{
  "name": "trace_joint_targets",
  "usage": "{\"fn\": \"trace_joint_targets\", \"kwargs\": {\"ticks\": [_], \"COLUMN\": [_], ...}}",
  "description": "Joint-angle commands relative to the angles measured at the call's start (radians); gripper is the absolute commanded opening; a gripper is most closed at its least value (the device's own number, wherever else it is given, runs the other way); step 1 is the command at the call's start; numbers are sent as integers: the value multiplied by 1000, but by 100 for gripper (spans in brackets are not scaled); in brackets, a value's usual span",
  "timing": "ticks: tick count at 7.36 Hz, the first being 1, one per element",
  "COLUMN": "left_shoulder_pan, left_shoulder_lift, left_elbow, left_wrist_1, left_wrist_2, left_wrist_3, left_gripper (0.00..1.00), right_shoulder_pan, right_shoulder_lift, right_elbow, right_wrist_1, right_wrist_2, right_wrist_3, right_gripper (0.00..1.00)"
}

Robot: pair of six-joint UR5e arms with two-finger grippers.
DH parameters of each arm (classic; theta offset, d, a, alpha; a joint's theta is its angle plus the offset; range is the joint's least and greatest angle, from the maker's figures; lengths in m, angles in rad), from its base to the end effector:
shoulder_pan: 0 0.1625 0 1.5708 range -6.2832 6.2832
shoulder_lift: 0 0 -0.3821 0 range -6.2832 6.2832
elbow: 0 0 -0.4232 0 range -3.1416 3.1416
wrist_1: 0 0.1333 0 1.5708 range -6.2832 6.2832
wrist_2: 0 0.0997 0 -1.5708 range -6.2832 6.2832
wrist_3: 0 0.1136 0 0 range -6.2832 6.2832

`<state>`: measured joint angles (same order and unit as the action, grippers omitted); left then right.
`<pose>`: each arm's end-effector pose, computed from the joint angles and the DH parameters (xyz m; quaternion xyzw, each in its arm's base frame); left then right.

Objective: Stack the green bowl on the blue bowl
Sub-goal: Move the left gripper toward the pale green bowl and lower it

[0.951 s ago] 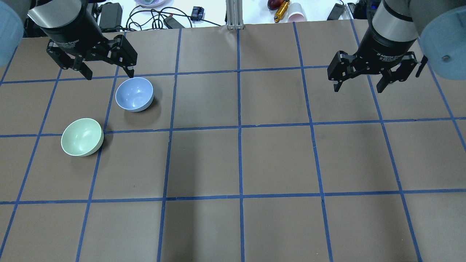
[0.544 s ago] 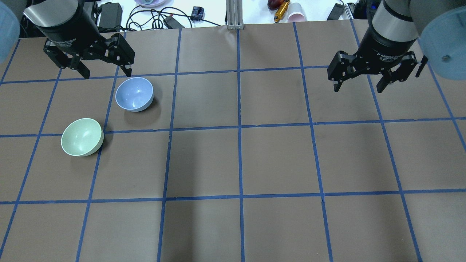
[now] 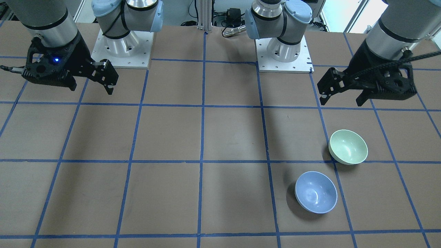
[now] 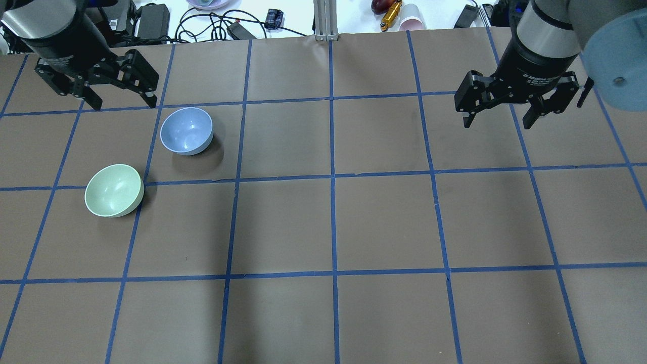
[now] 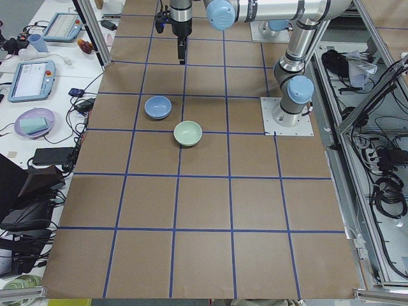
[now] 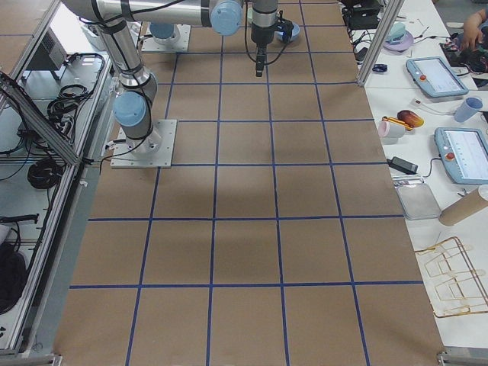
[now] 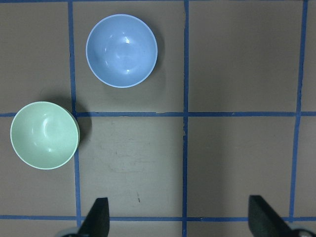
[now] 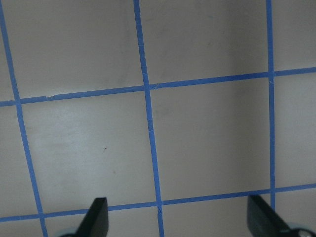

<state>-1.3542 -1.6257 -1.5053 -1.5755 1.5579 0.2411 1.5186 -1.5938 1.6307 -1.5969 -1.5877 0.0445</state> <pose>-0.0146 -0.5608 0.4355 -0.0123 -0.9999 0.0043 0.0056 0.1045 -0.5187 0.4142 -0.0483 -0.9988 -0.0054 0.0084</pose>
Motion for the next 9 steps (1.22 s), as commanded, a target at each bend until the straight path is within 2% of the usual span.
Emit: {"fn": "trace_joint_targets", "kwargs": {"ticks": [1,4,7,9], "left_shoulder_pan": [93,217,341,406], "left_shoulder_lift": [-29,-80,-153,-192], "left_elbow": [-53,-203,-288,-326], "left_wrist_1": [50,282,435,482], "left_wrist_2": [-4,2,-5,-5], "left_wrist_3": [145,258,357,385], "left_gripper": [100,100,100,100], "right_shoulder_pan": [0,0,0,0], "right_shoulder_lift": [0,0,0,0], "right_elbow": [0,0,0,0], "right_wrist_1": [0,0,0,0], "right_wrist_2": [0,0,0,0], "right_wrist_3": [0,0,0,0], "right_gripper": [100,100,100,100]}}
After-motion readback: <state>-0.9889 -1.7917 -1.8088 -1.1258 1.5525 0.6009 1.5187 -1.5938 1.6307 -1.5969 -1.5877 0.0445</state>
